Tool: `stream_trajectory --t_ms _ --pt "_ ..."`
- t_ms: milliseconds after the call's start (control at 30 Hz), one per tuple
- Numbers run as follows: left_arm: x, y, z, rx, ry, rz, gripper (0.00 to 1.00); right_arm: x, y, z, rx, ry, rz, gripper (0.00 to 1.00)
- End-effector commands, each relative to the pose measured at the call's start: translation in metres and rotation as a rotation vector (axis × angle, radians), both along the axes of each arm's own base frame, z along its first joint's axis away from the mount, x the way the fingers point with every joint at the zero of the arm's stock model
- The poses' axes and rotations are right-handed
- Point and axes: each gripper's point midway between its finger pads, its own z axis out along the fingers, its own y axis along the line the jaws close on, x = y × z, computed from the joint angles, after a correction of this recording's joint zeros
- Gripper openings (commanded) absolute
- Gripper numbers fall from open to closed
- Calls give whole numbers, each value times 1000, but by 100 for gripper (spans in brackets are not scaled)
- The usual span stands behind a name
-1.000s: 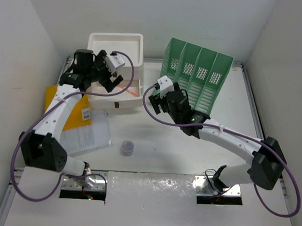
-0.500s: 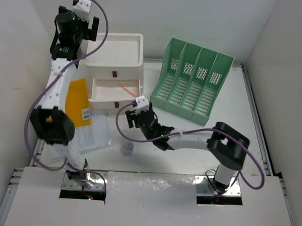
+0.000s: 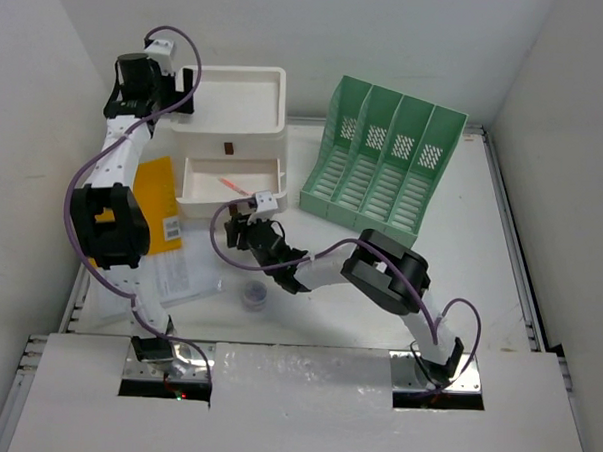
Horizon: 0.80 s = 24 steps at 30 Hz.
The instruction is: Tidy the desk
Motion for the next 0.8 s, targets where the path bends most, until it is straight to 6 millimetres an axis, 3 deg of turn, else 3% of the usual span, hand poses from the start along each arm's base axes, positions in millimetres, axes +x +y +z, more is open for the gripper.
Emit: stream_trajectory --t_ms 0,200,300,367,467,567,700,767 --pt "0 -5 -1 -45 -15 4 96 25 12 56 243 -58 -10 55" --pt "0 -11 -39 -106 81 -7 83 53 7 66 351 -64 -15 43" --pt "-2 -16 -54 -133 123 -34 65 63 11 78 363 -89 -17 42" --pt "-4 -23 -65 -161 153 -68 55 69 13 76 365 -88 -21 41" --pt "-9 -26 -76 -192 186 -98 34 78 7 81 396 -106 -56 34" --pt "-11 -27 -84 -207 209 -115 24 82 0 81 404 -112 -83 29" --pt "-7 -19 -84 -207 209 -102 3 88 -5 86 404 -132 -120 12" --pt "-7 -21 -85 -212 221 -117 0 93 -5 90 399 -150 -125 3"
